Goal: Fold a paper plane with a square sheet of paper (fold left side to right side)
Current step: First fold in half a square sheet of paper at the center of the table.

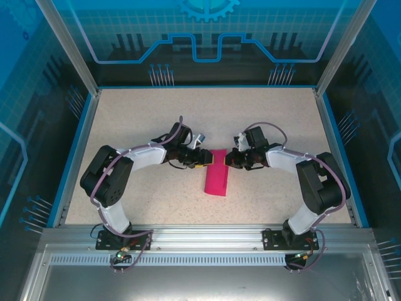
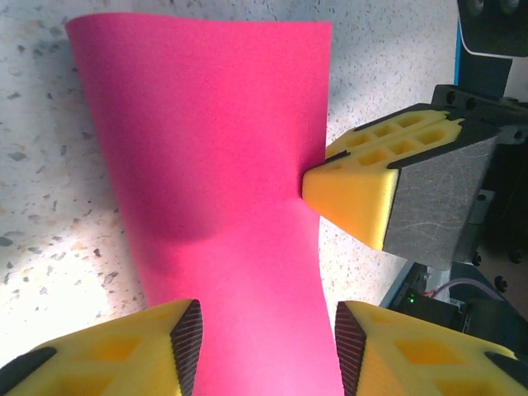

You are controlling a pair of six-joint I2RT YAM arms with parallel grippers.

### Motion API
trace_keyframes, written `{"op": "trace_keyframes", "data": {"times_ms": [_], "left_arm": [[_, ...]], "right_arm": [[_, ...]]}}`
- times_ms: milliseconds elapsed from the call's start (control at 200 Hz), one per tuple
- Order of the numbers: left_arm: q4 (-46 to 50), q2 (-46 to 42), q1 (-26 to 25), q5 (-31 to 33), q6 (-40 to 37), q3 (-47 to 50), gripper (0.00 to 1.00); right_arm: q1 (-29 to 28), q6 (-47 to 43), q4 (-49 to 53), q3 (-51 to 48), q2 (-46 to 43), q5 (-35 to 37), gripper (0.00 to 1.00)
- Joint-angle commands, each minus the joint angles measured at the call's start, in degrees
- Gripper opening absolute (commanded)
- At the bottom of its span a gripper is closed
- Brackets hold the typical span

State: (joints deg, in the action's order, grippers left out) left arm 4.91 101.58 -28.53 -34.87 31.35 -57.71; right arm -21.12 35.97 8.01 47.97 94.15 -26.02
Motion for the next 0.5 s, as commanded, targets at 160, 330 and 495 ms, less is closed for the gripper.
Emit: {"op": "trace_keyframes", "data": {"times_ms": [160,330,495], "left_arm": [[5.26,2.26,-2.82,6.13,0.24,-1.25,0.52],[8.67,4.99,-4.21,9.90,0.64,-3.59,0.52],[9.81,6.22,-5.42,14.07,1.92,-4.12,0.50]], "right_arm": [[-0.52,-2.48,3.88,1.51,1.96,2.95,0.00],[-0.71,-2.83,4.38,1.62,2.31,3.92,0.01],[-0.76,-3.09,4.25,1.63,2.36,3.92,0.08]]}}
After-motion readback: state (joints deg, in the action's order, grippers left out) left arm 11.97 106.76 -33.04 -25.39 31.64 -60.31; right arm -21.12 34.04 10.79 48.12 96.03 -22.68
